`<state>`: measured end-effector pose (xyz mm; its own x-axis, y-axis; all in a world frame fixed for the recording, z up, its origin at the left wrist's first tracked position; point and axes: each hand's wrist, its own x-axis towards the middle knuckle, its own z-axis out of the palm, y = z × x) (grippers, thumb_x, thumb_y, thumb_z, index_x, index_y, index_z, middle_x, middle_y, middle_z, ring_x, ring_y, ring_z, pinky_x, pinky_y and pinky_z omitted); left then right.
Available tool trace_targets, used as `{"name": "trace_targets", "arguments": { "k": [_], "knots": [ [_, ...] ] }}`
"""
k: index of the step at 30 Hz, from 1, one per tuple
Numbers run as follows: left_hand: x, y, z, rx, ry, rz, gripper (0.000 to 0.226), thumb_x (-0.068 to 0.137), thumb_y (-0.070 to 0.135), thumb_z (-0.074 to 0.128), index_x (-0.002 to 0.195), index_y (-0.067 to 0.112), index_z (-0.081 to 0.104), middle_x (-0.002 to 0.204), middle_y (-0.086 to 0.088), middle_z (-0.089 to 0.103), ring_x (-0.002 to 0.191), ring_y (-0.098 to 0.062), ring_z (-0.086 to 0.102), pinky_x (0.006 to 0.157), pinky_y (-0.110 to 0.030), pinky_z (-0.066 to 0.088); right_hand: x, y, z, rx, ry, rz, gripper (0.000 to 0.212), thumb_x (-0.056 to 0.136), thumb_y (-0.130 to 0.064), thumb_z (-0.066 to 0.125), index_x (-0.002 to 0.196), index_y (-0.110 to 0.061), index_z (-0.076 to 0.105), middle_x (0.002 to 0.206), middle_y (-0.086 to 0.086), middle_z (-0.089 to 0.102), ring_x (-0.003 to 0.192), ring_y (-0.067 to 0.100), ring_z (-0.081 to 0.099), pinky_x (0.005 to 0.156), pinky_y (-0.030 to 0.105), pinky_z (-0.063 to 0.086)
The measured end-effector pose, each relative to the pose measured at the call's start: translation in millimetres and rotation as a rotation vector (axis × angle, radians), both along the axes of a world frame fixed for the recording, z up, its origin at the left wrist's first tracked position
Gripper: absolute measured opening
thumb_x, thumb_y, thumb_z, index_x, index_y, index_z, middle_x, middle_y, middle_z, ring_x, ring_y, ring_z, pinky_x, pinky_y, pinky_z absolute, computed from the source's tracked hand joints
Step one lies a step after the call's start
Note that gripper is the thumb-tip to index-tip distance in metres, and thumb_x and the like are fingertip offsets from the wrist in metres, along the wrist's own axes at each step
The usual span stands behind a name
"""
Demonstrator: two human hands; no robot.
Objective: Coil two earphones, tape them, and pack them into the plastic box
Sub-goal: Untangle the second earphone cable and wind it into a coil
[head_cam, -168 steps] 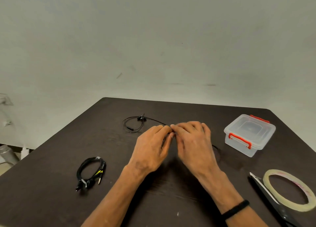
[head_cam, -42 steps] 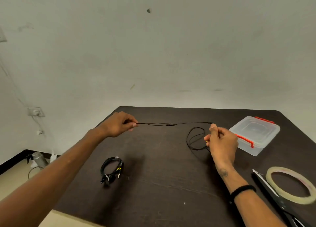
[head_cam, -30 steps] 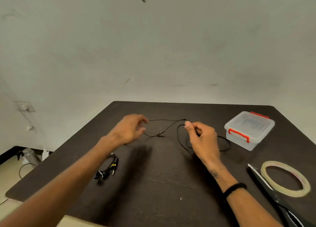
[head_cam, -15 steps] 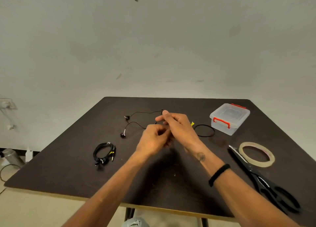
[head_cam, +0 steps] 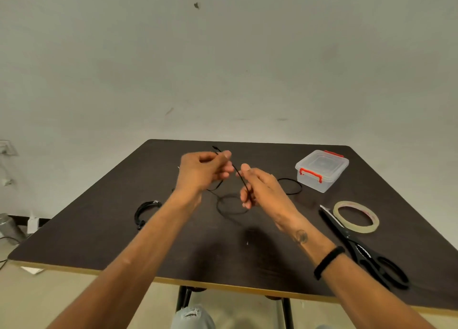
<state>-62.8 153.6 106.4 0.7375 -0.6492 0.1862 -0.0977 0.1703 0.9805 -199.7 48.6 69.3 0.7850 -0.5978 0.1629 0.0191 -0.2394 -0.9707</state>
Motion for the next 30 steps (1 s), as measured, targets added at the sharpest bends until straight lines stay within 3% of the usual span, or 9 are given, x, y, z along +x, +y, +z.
{"name": "trace_targets", "arguments": {
  "k": [3, 5, 9, 13, 17, 21, 23, 26, 30],
  "knots": [
    [21.9, 4.9, 7.7, -0.232, 0.379, 0.045, 0.020, 0.091, 0.015, 0.078, 0.102, -0.001, 0.075, 0.083, -0.008, 0.076, 0.070, -0.011, 0.073, 0.068, -0.021, 0.061, -16.3, -7.2, -7.8, -0.157, 0.076, 0.005, 0.035, 0.110, -0.039, 0.050, 0.102, -0.017, 0.075, 0.066, -0.002, 0.062, 0.062, 0.013, 0.056, 0.071, 0.030, 0.051],
    [21.9, 4.9, -0.9, -0.238, 0.505, 0.041, 0.018, 0.093, 0.020, 0.077, 0.102, 0.004, 0.073, 0.081, -0.006, 0.072, 0.066, -0.010, 0.069, 0.066, -0.021, 0.060, -20.5, -8.9, -9.2, -0.184, 0.095, -0.005, 0.033, 0.111, -0.031, 0.049, 0.099, -0.014, 0.075, 0.064, -0.003, 0.059, 0.061, 0.009, 0.054, 0.070, 0.028, 0.053],
    [-18.8, 0.5, -37.2, 0.099, 0.417, -0.177, 0.033, 0.094, 0.040, 0.073, 0.099, 0.008, 0.075, 0.069, 0.000, 0.062, 0.055, -0.008, 0.054, 0.053, -0.019, 0.049, -13.7, -1.1, -2.9, -0.119, 0.065, 0.017, 0.036, 0.112, -0.027, 0.047, 0.097, -0.003, 0.069, 0.060, -0.001, 0.049, 0.053, 0.007, 0.047, 0.060, 0.030, 0.054],
    [-30.9, -8.8, -42.1, -0.004, 0.380, -0.140, 0.020, 0.099, 0.028, 0.069, 0.101, 0.011, 0.080, 0.067, 0.004, 0.049, 0.051, -0.005, 0.040, 0.049, -0.018, 0.037, -13.0, 3.2, 4.3, -0.034, 0.116, 0.067, 0.040, 0.110, -0.035, 0.051, 0.089, -0.006, 0.070, 0.055, -0.002, 0.046, 0.046, 0.008, 0.042, 0.053, 0.028, 0.050],
    [-1.5, -1.0, -20.0, -0.197, 0.538, 0.067, 0.020, 0.101, 0.026, 0.067, 0.104, 0.009, 0.076, 0.068, 0.005, 0.050, 0.052, -0.003, 0.045, 0.050, -0.017, 0.040, -32.2, -1.3, 9.5, -0.014, 0.154, 0.132, 0.046, 0.108, -0.039, 0.054, 0.095, 0.000, 0.074, 0.058, -0.002, 0.047, 0.049, 0.008, 0.039, 0.060, 0.027, 0.053],
    [-20.3, 8.2, -28.8, 0.019, 0.344, -0.097, 0.031, 0.096, 0.041, 0.071, 0.100, 0.011, 0.079, 0.064, 0.007, 0.053, 0.050, -0.004, 0.042, 0.054, -0.022, 0.037, -36.0, -0.2, 13.0, 0.009, 0.115, 0.113, 0.044, 0.109, -0.037, 0.053, 0.096, 0.000, 0.072, 0.057, -0.002, 0.042, 0.048, 0.007, 0.040, 0.060, 0.028, 0.050],
    [-35.1, 7.4, -36.2, 0.077, 0.297, -0.209, 0.022, 0.096, 0.034, 0.072, 0.092, 0.013, 0.079, 0.067, 0.005, 0.055, 0.050, -0.004, 0.044, 0.051, -0.019, 0.039, -33.0, 4.4, 16.0, -0.003, 0.117, 0.117, 0.044, 0.108, -0.039, 0.054, 0.094, -0.003, 0.074, 0.056, -0.002, 0.043, 0.050, 0.007, 0.041, 0.058, 0.027, 0.049],
    [-26.2, 4.2, -31.0, -0.046, 0.420, -0.165, 0.017, 0.098, 0.025, 0.070, 0.091, 0.011, 0.079, 0.067, 0.005, 0.055, 0.050, -0.002, 0.045, 0.048, -0.014, 0.042, -36.9, 4.4, 19.8, -0.024, 0.131, 0.137, 0.045, 0.107, -0.038, 0.055, 0.096, 0.001, 0.075, 0.058, 0.000, 0.047, 0.049, 0.006, 0.042, 0.059, 0.027, 0.050],
    [11.7, 16.5, -15.5, -0.319, 0.762, 0.065, 0.021, 0.100, 0.027, 0.068, 0.097, 0.007, 0.074, 0.074, 0.001, 0.061, 0.055, -0.004, 0.056, 0.051, -0.018, 0.049, -56.9, -7.5, 25.6, -0.118, 0.234, 0.150, 0.042, 0.106, -0.040, 0.057, 0.095, -0.005, 0.078, 0.063, 0.000, 0.056, 0.052, 0.004, 0.049, 0.064, 0.024, 0.054]
  ]
}}
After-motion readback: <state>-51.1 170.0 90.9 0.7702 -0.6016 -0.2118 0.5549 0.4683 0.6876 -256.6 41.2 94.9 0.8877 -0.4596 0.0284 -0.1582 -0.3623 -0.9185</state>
